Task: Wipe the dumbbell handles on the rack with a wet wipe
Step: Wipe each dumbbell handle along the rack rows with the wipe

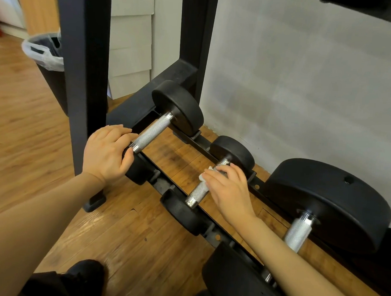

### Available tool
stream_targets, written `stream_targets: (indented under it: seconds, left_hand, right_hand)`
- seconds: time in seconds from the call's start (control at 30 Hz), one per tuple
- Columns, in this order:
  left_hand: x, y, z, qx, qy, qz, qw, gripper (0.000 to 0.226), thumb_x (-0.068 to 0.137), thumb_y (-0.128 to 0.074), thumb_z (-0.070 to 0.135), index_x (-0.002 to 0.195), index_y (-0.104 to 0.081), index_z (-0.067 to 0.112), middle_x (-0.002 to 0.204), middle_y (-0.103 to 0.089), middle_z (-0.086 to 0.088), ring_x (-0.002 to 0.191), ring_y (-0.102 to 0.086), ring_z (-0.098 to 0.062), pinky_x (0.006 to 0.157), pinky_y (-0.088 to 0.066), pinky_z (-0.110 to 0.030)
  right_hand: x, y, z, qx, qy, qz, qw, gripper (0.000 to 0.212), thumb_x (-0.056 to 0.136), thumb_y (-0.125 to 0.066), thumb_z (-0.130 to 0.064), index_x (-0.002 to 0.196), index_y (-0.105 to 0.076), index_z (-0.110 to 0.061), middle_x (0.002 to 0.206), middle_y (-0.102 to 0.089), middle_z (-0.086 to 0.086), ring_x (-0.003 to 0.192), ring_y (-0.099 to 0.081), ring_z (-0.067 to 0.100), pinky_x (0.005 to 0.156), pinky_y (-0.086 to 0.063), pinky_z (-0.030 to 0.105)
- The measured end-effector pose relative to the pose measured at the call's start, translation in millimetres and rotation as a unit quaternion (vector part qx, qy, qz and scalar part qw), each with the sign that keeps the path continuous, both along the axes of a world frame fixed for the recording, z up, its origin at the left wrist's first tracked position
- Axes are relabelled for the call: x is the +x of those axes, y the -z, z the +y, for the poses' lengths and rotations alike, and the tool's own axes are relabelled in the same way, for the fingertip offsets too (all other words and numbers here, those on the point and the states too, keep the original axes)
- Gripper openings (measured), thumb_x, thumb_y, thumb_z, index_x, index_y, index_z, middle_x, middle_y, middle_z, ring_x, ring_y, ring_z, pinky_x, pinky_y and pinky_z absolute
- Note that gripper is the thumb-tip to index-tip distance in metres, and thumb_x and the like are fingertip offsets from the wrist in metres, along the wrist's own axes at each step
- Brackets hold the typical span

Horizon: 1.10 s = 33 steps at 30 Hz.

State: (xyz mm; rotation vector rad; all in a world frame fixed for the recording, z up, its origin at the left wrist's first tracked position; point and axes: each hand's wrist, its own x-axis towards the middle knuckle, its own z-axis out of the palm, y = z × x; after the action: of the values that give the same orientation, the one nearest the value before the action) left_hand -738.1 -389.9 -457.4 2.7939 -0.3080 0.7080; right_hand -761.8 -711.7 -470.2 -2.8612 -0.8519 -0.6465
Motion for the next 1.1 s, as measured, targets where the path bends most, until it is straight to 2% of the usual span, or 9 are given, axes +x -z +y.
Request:
stream_targets:
  seconds: [0.17,0.27,0.37,0.5,0.57,0.83,0.97,1.03,1.1]
  left_hand:
    - [-0.8,0.1,0.4,-0.006,0.000,-0.003,1.000,0.049,0.091,-0.037,0.034,0.120,-0.067,0.008,0.118,-0.067,-0.012,0.121,-0.055,-0.032,0.104,-0.037,-0.047]
    - [-0.7,-0.5,-0.2,-0.004,0.000,-0.004,1.000,0.049,0.091,-0.038,0.033,0.120,-0.068,0.008,0.118,-0.067,-0.012,0.120,-0.055,-0.033,0.104,-0.037,-0.046]
    - [-0.9,-1.2,-0.3,-0.005,-0.001,-0.005,1.000,0.049,0.091,-0.037,0.033,0.119,-0.068,0.007,0.117,-0.067,-0.012,0.120,-0.056,-0.033,0.103,-0.037,-0.047]
    - [-1.1,-1.7,-1.4,-0.007,0.001,-0.006,1.000,0.048,0.091,-0.038,0.033,0.119,-0.068,0.008,0.116,-0.068,-0.012,0.119,-0.056,-0.033,0.103,-0.038,-0.046]
    - [-1.1,-1.2,-0.8,-0.008,0.002,-0.005,1.000,0.048,0.091,-0.038,0.033,0.119,-0.068,0.008,0.117,-0.068,-0.012,0.119,-0.056,-0.033,0.104,-0.038,-0.046]
    - [-0.7,-1.5,1.4,-0.010,0.005,-0.002,1.000,0.049,0.090,-0.038,0.034,0.120,-0.068,0.009,0.117,-0.067,-0.011,0.119,-0.056,-0.033,0.103,-0.040,-0.047]
    - [-0.6,-1.5,1.6,-0.009,0.008,-0.006,1.000,0.049,0.090,-0.038,0.034,0.119,-0.068,0.008,0.116,-0.068,-0.012,0.118,-0.057,-0.033,0.102,-0.040,-0.047]
    - [-0.2,-0.8,1.6,-0.003,0.009,-0.009,1.000,0.049,0.090,-0.038,0.033,0.119,-0.068,0.008,0.115,-0.068,-0.012,0.117,-0.058,-0.034,0.101,-0.040,-0.047]
    - [0.0,-0.2,1.5,-0.005,0.010,-0.008,1.000,0.049,0.090,-0.038,0.033,0.119,-0.068,0.008,0.116,-0.068,-0.012,0.117,-0.058,-0.033,0.101,-0.041,-0.047]
  right_hand:
    - [-7.2,14.8,8.4,0.006,-0.106,0.003,0.994,0.034,0.076,-0.076,-0.009,0.110,-0.072,-0.014,0.112,-0.069,-0.002,0.109,-0.057,0.020,0.103,-0.034,0.034]
    - [-2.8,10.9,0.2,0.004,-0.083,0.003,0.997,0.036,0.077,-0.078,-0.012,0.111,-0.071,-0.017,0.117,-0.067,0.002,0.113,-0.056,0.022,0.104,-0.037,0.038]
    - [-4.6,4.8,-3.7,0.033,-0.036,-0.001,0.999,0.040,0.073,-0.082,-0.013,0.111,-0.069,-0.018,0.118,-0.062,0.010,0.112,-0.051,0.025,0.090,-0.048,0.043]
    - [-8.7,5.4,-0.1,0.079,-0.053,0.027,0.995,0.039,0.074,-0.081,-0.007,0.112,-0.070,-0.013,0.103,-0.062,0.006,0.092,-0.056,0.020,0.065,-0.055,0.032]
    - [-9.8,5.6,0.5,0.086,-0.059,0.052,0.993,0.037,0.077,-0.079,-0.006,0.112,-0.070,-0.011,0.100,-0.062,0.004,0.088,-0.058,0.019,0.062,-0.053,0.029]
    - [-10.7,2.4,-9.0,0.170,0.022,0.068,0.983,0.024,0.083,-0.073,-0.009,0.108,-0.071,-0.011,0.102,-0.061,0.000,0.096,-0.058,0.015,0.077,-0.057,0.031]
    - [-20.2,11.9,0.6,0.152,-0.032,0.110,0.982,0.021,0.092,-0.064,-0.020,0.112,-0.063,-0.027,0.107,-0.055,-0.012,0.099,-0.055,0.003,0.084,-0.054,0.031]
    - [-21.2,10.9,2.1,0.159,-0.037,0.109,0.981,0.029,0.093,-0.062,-0.023,0.119,-0.058,-0.035,0.116,-0.052,-0.019,0.106,-0.053,-0.003,0.088,-0.052,0.026]
    - [-17.9,3.5,2.2,0.156,-0.058,0.090,0.982,0.034,0.087,-0.069,-0.013,0.121,-0.065,-0.021,0.130,-0.054,-0.007,0.114,-0.053,0.006,0.088,-0.053,0.025]
